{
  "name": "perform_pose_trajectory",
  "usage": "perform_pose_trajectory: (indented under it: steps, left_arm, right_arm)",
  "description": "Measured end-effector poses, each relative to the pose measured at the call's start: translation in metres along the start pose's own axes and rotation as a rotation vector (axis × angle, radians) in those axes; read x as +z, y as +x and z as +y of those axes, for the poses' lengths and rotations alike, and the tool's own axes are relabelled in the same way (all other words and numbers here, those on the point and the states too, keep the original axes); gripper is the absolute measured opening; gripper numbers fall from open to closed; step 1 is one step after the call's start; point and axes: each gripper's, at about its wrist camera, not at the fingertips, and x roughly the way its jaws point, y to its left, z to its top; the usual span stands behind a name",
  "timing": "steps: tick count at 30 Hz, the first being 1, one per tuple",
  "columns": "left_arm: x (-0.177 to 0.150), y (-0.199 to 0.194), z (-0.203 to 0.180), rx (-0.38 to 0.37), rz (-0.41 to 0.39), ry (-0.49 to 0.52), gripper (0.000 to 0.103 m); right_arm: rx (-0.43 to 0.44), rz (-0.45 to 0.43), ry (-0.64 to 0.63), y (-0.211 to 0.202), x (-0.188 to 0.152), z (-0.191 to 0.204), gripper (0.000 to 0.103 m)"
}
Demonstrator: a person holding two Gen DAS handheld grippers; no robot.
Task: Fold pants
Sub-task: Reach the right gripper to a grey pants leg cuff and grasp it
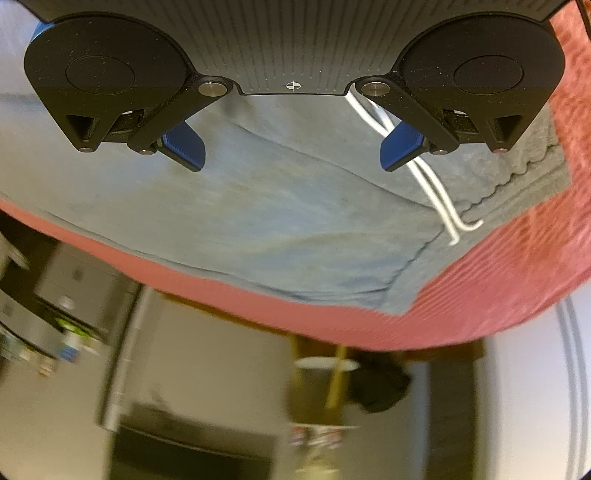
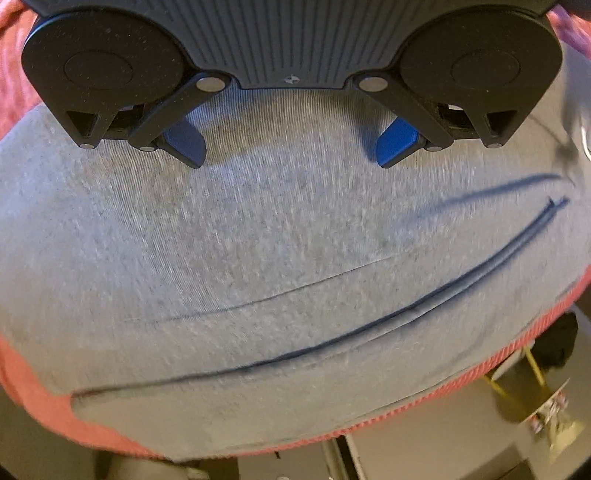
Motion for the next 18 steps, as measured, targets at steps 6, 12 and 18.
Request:
perform_pose_trajectory:
  steps: [6, 12, 18]
  left_arm:
    - [-0.007, 0.038, 0.046, 0.116, -0.004, -0.127, 0.103]
    - [-0.014, 0.056, 0.053, 0.153, -0.024, -0.149, 0.103]
    - [-0.028, 0.065, 0.039, 0.206, -0.064, -0.086, 0.103]
  right_arm:
    - [0.059, 0.036, -0.049, -0.009, 0.071, 0.004, 0.098]
    - [0.071, -0.19, 0.233, 0.031, 0.235, -0.008, 0.072]
    - [-0.049, -0.156, 0.492, 0.121, 0.321, -0.014, 0.053]
